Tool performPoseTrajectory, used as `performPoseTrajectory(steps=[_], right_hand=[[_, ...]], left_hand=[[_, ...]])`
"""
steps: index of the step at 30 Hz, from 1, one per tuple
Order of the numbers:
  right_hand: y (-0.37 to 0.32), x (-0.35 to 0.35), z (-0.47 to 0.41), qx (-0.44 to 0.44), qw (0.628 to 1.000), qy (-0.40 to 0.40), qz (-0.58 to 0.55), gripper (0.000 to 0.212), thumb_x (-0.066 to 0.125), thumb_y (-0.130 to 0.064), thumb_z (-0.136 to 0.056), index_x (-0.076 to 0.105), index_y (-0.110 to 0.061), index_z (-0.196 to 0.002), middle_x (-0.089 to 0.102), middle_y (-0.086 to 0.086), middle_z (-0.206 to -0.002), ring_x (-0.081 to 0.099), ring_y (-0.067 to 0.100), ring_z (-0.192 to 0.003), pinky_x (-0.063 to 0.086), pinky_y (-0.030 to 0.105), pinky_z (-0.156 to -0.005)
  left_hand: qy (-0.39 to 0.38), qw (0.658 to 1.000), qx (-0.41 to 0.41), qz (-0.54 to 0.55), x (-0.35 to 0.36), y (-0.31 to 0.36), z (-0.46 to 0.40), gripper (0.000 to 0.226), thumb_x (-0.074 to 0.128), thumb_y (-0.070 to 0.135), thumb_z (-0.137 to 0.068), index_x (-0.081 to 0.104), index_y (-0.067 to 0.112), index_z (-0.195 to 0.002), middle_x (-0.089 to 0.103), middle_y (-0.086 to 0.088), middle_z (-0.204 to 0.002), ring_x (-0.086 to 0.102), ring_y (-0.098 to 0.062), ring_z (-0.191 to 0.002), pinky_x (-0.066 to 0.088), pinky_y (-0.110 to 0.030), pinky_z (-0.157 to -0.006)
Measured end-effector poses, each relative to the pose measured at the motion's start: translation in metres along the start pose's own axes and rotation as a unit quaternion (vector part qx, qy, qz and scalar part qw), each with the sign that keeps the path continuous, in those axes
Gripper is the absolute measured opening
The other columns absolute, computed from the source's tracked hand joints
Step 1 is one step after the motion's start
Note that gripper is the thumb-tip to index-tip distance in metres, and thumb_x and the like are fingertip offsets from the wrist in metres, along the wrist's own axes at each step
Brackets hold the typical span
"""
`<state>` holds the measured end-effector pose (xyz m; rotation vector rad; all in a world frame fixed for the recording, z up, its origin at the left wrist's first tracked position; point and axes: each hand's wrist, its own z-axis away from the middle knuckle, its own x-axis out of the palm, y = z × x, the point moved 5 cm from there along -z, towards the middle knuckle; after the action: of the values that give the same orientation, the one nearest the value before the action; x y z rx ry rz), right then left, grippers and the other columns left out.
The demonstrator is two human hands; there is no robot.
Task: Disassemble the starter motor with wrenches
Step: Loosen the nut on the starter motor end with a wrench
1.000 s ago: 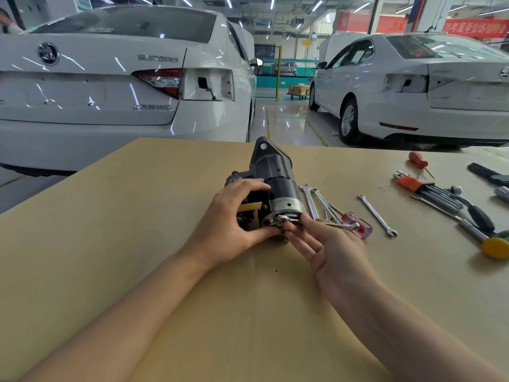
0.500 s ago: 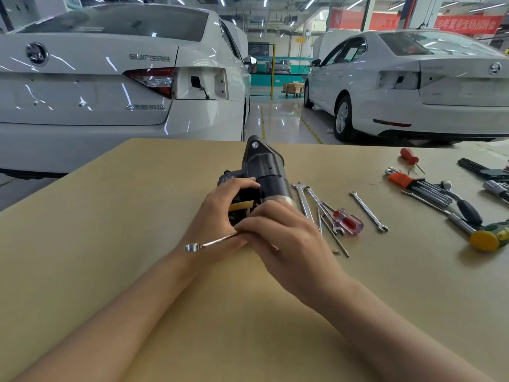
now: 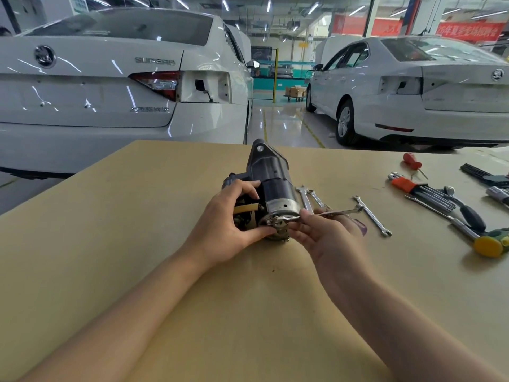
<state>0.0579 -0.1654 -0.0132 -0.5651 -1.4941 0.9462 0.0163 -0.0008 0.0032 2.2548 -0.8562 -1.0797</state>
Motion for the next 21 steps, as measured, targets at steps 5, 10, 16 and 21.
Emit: performPoseTrajectory(steps=[5, 10, 16, 21], right_hand=[[0.002, -0.002, 0.001, -0.009, 1.0, 0.004, 0.018, 0.011, 0.063, 0.003, -0.087, 0.055, 0.002, -0.094, 0.07, 0.012, -0.068, 0.071, 0.02, -0.064, 0.057, 0.023, -0.059], [-0.006, 0.001, 0.008, -0.084, 0.993, 0.004, 0.084, 0.014, 0.066, 0.003, -0.086, 0.056, -0.006, -0.087, 0.068, 0.01, -0.074, 0.071, 0.02, -0.063, 0.054, 0.02, -0.059], [-0.01, 0.002, 0.007, -0.088, 0.991, -0.004, 0.1, 0.015, 0.065, 0.003, -0.086, 0.056, -0.009, -0.085, 0.068, 0.008, -0.073, 0.07, 0.019, -0.064, 0.055, 0.021, -0.06], [0.002, -0.006, 0.001, -0.003, 1.0, 0.014, 0.009, 0.012, 0.066, 0.003, -0.085, 0.057, -0.001, -0.092, 0.071, 0.011, -0.069, 0.071, 0.021, -0.066, 0.057, 0.023, -0.06]], left_hand=[[0.001, 1.0, 0.0, 0.001, 0.0, 0.001, 0.0, 0.05, 0.088, 0.03, -0.065, 0.049, 0.028, -0.096, 0.058, 0.013, -0.133, 0.056, -0.009, -0.12, 0.045, -0.042, -0.104], [0.0, 1.0, 0.001, -0.007, -0.001, 0.001, 0.0, 0.047, 0.086, 0.033, -0.066, 0.048, 0.032, -0.092, 0.057, 0.014, -0.134, 0.054, -0.009, -0.122, 0.044, -0.038, -0.105], [0.01, 1.0, 0.004, 0.012, 0.0, 0.0, 0.002, 0.048, 0.087, 0.023, -0.068, 0.048, 0.03, -0.095, 0.06, 0.011, -0.131, 0.053, 0.007, -0.119, 0.038, -0.006, -0.097], [0.009, 1.0, 0.008, 0.011, 0.0, 0.001, 0.002, 0.046, 0.087, 0.022, -0.068, 0.05, 0.027, -0.095, 0.061, 0.008, -0.132, 0.054, 0.006, -0.12, 0.038, -0.009, -0.1]])
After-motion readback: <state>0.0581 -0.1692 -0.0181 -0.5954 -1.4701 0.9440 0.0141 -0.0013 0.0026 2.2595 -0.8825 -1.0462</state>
